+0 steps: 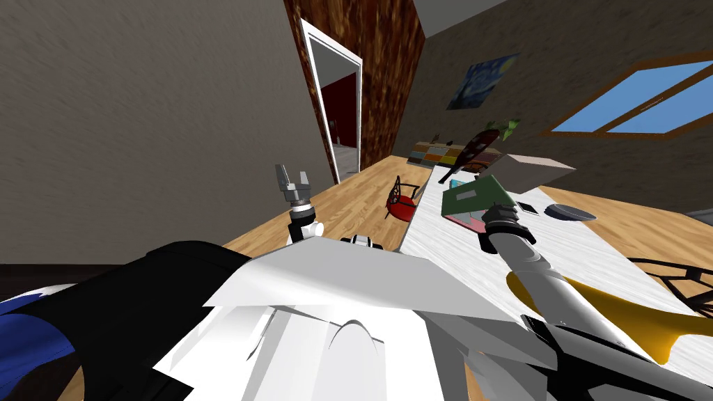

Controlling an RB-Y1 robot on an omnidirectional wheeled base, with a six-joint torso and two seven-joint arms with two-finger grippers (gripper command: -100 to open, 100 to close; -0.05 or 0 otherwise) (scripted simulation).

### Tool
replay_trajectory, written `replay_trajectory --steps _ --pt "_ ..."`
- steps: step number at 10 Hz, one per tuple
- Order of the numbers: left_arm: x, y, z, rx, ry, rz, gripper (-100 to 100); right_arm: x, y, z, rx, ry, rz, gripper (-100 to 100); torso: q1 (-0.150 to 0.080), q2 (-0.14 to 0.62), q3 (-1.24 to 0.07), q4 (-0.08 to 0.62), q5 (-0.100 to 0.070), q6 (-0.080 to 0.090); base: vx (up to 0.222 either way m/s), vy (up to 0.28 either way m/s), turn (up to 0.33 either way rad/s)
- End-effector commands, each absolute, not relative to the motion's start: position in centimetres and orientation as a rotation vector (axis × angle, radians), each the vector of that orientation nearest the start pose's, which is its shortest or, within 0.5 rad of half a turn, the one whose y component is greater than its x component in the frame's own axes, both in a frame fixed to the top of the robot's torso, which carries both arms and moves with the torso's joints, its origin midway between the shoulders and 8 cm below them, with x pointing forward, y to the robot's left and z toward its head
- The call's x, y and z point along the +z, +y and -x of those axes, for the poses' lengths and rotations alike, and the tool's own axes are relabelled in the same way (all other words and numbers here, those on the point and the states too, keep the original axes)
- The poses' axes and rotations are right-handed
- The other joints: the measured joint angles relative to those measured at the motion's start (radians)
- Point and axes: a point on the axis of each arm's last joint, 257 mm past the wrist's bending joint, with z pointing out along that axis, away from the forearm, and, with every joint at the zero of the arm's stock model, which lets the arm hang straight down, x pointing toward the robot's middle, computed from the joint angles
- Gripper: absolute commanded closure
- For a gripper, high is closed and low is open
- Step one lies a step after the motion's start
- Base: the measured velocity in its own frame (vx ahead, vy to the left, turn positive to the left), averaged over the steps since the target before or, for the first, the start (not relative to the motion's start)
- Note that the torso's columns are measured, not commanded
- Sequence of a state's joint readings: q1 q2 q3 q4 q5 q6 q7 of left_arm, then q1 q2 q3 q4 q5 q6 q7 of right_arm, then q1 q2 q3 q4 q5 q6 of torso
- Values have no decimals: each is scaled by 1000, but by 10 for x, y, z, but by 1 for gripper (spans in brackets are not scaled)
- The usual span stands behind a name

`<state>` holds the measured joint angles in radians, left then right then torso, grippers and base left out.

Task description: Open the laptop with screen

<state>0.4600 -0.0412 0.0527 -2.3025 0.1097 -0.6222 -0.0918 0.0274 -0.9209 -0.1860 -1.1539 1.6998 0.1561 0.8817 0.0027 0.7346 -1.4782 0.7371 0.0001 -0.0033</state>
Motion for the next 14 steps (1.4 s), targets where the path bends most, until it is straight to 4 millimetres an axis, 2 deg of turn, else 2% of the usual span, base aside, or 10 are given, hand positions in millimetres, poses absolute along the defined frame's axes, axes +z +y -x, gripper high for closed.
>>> replay_trajectory --steps 1,14 --pt "67 306 -311 -1273 400 573 0 -137 -703 -464 -1805 1492 1221 100 -1 2 1 1 1 2 -4 -3 14" --pt "67 306 -311 -1273 400 573 0 -134 -707 -461 -1813 1495 1210 100 0 5 3 2 2 5 -2 -2 8"
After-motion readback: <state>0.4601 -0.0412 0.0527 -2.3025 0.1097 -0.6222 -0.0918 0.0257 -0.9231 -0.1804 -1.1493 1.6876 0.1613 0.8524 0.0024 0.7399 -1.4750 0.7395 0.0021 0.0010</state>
